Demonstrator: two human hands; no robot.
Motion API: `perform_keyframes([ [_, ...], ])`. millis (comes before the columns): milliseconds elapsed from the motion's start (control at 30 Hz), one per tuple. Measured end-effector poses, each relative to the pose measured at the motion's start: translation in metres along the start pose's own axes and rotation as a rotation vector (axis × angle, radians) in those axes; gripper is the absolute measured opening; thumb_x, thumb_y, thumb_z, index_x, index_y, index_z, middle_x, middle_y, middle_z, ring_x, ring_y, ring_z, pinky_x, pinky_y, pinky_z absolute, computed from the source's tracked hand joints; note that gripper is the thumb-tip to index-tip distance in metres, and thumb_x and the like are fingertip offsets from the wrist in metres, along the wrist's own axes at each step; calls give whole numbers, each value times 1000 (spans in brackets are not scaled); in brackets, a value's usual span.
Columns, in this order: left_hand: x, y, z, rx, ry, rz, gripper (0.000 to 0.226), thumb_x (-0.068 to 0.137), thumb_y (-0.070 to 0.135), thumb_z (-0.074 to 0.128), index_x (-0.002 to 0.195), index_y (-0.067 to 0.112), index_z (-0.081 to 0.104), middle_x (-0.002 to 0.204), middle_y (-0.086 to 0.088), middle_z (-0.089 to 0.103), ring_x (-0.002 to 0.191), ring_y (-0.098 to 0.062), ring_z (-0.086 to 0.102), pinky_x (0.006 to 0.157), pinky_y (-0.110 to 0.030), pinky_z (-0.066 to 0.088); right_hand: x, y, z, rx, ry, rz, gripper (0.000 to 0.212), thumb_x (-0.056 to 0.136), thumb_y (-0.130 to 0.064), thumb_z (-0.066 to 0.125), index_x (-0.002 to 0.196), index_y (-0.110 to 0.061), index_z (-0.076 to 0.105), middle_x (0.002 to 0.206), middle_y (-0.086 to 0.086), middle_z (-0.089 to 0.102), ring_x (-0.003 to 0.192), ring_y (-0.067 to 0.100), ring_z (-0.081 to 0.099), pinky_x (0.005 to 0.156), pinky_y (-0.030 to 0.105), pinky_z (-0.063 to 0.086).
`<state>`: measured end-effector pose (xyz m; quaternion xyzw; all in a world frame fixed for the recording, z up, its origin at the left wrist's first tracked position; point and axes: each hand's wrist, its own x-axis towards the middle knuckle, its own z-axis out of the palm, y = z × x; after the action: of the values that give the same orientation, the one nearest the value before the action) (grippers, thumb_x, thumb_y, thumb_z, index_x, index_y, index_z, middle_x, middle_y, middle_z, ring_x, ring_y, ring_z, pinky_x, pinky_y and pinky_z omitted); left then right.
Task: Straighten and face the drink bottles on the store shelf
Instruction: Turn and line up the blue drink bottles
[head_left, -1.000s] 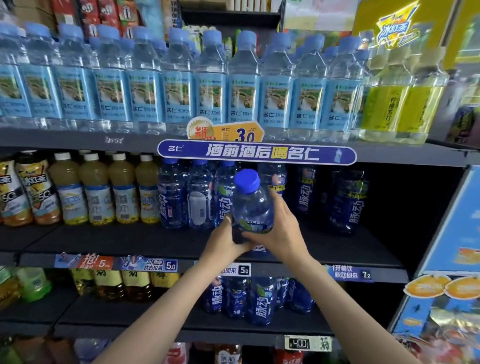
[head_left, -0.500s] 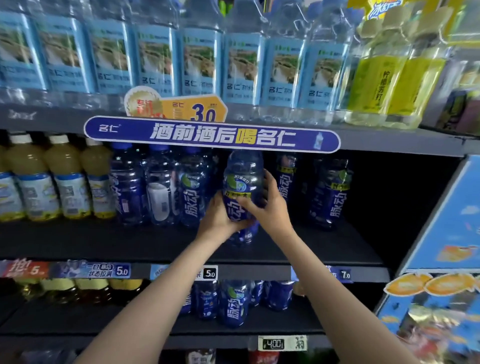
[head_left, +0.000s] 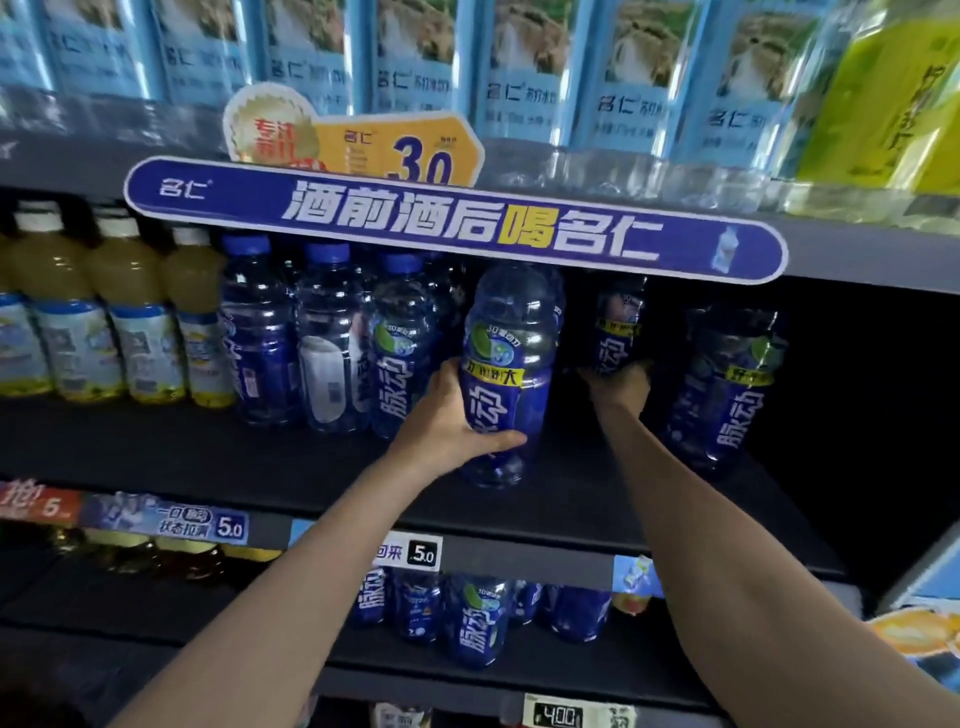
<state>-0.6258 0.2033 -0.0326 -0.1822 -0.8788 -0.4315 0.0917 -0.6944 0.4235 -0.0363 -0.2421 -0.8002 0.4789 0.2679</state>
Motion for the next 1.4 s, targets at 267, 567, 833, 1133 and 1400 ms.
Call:
perform_keyframes([
  [267,0,-3,0,-15,18,-4,93,61,38,84,134,13,31,133,-6,44,122,-21,45,100,-31,37,-44,-5,-11,-150,9,-48,93,75,-31,78,140,4,22,143,21,36,128,37,42,96,42,40],
  [567,-27,12,6,28,142,25,85,74,31,77,140,5,30,132,-14,41,123,-26,43,97,-29,36,-145,-14,-73,-36,9,-184,106,67,-31,85,145,-4,18,141,15,36,129,29,40,97,35,40],
  [833,-78,29,-11,-164,72,261,57,84,21,68,133,9,40,121,3,50,113,-7,48,95,-16,35,-173,-42,-105,5,57,-253,98,61,-33,88,140,-13,33,128,2,54,113,16,54,89,26,43],
  [1133,-112,62,-45,-705,-653,-182,32,77,23,69,105,31,56,106,3,68,97,-15,65,89,-34,52,-227,-50,-136,508,-338,41,34,78,-27,75,105,-14,60,103,9,71,89,23,70,82,46,57],
  [1400,-143,54,-71,-301,-211,0,85,69,31,81,139,26,34,124,10,52,106,-8,54,84,-17,42,-267,-79,-116,300,-380,-20,78,54,-66,73,102,-5,62,101,22,69,91,37,67,81,54,55],
])
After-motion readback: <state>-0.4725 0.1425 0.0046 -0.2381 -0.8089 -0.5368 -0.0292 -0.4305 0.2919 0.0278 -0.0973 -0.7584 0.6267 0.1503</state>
